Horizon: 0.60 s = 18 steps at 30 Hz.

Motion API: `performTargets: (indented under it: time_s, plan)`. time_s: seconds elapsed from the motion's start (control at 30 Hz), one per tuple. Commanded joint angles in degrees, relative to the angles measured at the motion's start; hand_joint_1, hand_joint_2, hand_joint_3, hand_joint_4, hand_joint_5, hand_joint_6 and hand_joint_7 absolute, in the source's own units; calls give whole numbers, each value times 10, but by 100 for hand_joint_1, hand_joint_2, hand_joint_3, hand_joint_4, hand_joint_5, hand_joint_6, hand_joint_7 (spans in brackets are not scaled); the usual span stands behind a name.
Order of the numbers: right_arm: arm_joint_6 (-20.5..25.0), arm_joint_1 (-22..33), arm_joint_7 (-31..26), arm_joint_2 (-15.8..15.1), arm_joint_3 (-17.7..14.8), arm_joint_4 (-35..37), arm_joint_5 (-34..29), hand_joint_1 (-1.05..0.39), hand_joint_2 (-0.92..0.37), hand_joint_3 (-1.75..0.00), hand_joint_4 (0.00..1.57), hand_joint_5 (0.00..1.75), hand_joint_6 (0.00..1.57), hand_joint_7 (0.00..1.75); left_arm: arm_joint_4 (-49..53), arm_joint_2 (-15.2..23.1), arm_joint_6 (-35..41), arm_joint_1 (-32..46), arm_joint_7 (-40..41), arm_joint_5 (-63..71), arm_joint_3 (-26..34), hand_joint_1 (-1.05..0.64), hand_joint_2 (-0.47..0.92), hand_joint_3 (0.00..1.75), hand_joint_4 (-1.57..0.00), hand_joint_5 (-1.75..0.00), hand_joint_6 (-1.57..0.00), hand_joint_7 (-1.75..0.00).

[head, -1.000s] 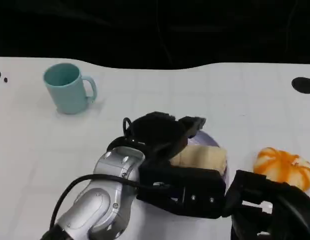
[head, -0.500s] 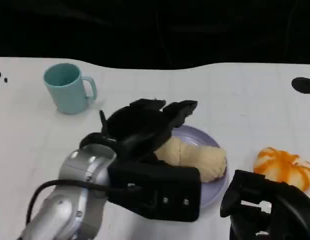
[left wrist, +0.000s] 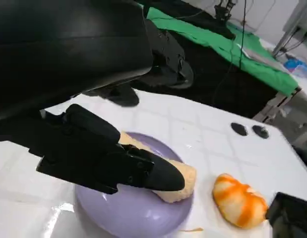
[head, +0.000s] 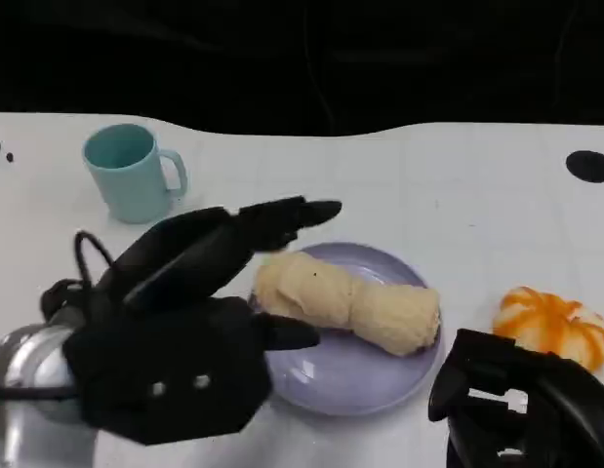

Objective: Grasp the towel on the left side of the plate with the left hand and place it into the plate.

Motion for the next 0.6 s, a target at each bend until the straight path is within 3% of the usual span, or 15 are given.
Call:
performTargets:
  time_s: [0.03,0.23,0.27,0.37,0.5,0.6]
  plan:
    - [-3,-4,-3,-4,0,2,-5,-11,-50,-130,73,175,64,159,-36,-18,11,42,18,-82,50,-31,92,27,-85,-51,-76,-19]
    - [0,-9,-5,-1,1,4,-3,-12,-49,-131,73,175,64,159,-99,-86,61,147,63,-219,125,-20,92,42,-92,-87,-107,-26]
    - [0,-10,-5,0,1,4,-3,-11,-49,-132,73,175,64,159,-105,-91,63,162,70,-233,131,-19,88,50,-89,-100,-108,-37]
    - [3,-11,-5,0,-1,3,0,-11,-49,-133,73,175,64,159,-116,-95,62,196,89,-258,140,-21,76,75,-85,-123,-90,-88]
    - [3,-11,-3,-1,-3,4,3,-9,-50,-133,74,175,63,160,-141,-117,102,244,112,-325,163,-23,68,93,-78,-139,-81,-112]
    - [2,-11,-3,-2,-2,6,2,-9,-50,-132,74,175,63,160,-150,-150,135,277,133,-405,186,-22,68,92,-76,-146,-77,-119]
